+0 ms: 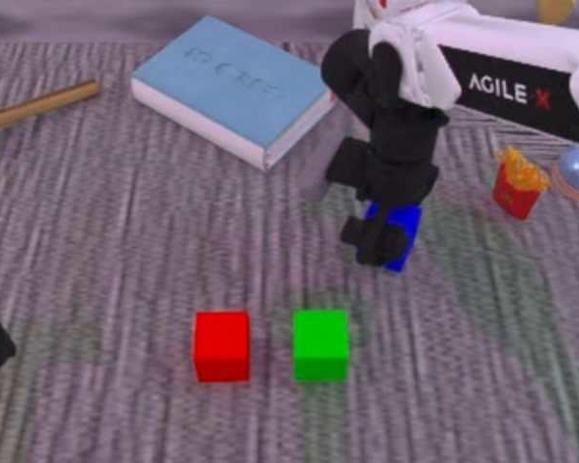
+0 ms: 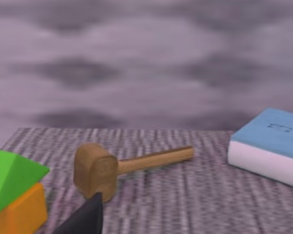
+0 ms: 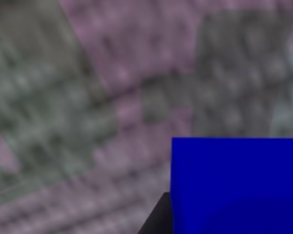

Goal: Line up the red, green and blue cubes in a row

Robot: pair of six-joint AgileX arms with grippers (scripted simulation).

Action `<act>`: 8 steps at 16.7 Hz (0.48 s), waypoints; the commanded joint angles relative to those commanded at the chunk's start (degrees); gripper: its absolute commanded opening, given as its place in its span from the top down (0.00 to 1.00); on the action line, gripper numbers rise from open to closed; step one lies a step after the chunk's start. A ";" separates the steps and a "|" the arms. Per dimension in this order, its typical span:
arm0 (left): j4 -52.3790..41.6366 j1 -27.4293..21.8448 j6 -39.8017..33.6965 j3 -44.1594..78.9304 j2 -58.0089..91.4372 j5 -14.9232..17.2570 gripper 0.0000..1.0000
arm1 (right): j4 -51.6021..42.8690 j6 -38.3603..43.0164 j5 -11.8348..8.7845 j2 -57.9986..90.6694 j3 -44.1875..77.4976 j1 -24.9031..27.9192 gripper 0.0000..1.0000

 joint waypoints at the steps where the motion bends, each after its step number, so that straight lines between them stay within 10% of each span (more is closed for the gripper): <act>1: 0.00 0.00 0.00 0.00 0.00 0.00 0.00 | -2.49 0.01 -0.02 -0.56 1.55 0.05 1.00; 8: 0.00 0.00 0.00 0.00 0.00 0.00 0.00 | -6.51 0.10 -0.08 -1.86 4.72 -0.11 1.00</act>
